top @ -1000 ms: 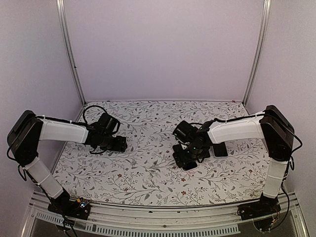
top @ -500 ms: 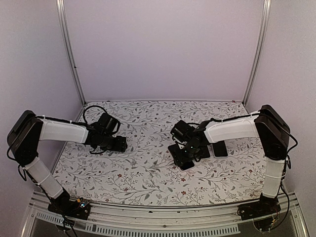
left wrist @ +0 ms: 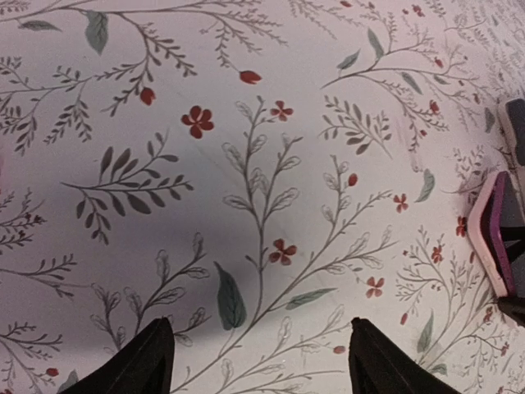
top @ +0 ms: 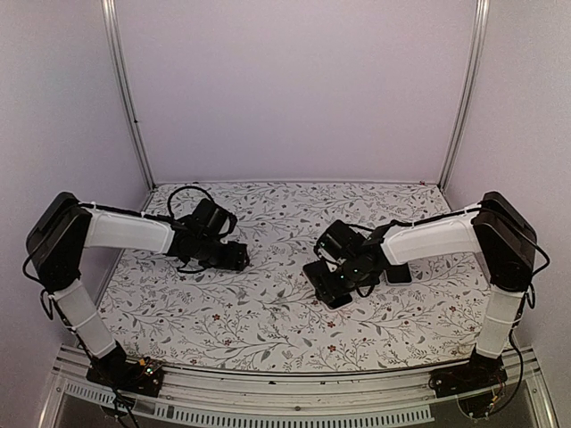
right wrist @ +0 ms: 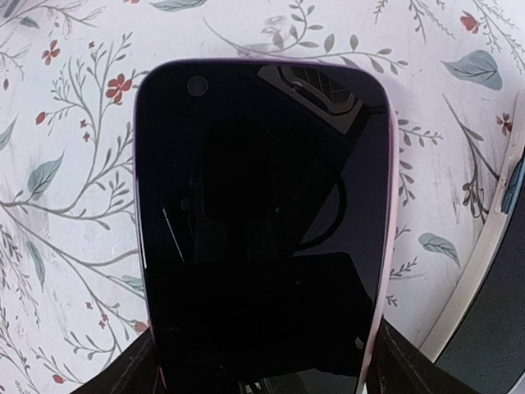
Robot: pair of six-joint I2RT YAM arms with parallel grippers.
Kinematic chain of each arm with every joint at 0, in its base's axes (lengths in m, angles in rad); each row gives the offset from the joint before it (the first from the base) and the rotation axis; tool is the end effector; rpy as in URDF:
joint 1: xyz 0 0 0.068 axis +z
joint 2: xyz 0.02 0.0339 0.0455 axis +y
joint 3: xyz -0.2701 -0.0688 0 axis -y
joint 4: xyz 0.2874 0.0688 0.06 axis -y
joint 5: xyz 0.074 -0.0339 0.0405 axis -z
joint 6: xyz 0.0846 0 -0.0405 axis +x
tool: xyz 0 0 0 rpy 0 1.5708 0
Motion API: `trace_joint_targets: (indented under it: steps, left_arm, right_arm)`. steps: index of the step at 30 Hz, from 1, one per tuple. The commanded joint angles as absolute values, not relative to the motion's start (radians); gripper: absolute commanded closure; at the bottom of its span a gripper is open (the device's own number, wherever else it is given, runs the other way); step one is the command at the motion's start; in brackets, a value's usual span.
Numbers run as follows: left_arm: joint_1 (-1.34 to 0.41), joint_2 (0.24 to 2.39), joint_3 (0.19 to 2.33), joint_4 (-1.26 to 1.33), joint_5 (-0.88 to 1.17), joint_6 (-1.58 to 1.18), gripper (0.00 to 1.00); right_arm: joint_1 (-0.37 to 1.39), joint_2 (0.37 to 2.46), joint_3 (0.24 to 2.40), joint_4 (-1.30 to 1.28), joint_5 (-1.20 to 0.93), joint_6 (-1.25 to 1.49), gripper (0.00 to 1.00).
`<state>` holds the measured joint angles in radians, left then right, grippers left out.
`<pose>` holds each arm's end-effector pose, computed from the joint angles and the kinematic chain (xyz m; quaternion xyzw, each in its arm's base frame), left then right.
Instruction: Put the phone into the phone case
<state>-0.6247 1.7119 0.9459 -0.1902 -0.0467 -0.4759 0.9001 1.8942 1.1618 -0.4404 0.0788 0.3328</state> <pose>0.3252 -0.2296 0.0954 0.0638 0.9508 -0.1392 0.2694 0.2669 0.3257 0.0761 -0.2667 0.9425 0.0827 0.1835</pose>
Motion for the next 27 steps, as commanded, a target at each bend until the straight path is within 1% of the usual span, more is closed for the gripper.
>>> trace_joint_targets:
  steps: [1, 2, 6, 10, 13, 18, 27]
  left_arm:
    - [-0.645, 1.758, 0.977, -0.079, 0.139, -0.522, 0.24]
    - [-0.648, 1.773, 0.980, -0.049, 0.193, -0.538, 0.23]
    - [-0.676, 1.864, 1.048, -0.017, 0.307, -0.570, 0.13]
    - [-0.698, 1.908, 1.063, 0.117, 0.432, -0.609, 0.07]
    - [-0.698, 1.929, 1.053, 0.189, 0.479, -0.654, 0.05]
    - [-0.698, 1.981, 1.034, 0.316, 0.585, -0.755, 0.05]
    - [-0.710, 2.049, 1.043, 0.381, 0.646, -0.833, 0.13]
  right_arm:
    - [0.900, 1.824, 1.090, -0.351, -0.027, 0.294, 0.56]
    - [0.902, 1.821, 1.081, -0.336, -0.039, 0.289, 0.56]
    - [0.906, 1.808, 1.055, -0.278, -0.094, 0.284, 0.58]
    - [0.918, 1.800, 1.044, -0.246, -0.098, 0.275, 0.59]
    - [0.925, 1.789, 1.032, -0.226, -0.096, 0.271, 0.59]
    - [0.934, 1.768, 1.016, -0.187, -0.107, 0.270, 0.60]
    - [0.934, 1.757, 1.024, -0.172, -0.095, 0.268, 0.60]
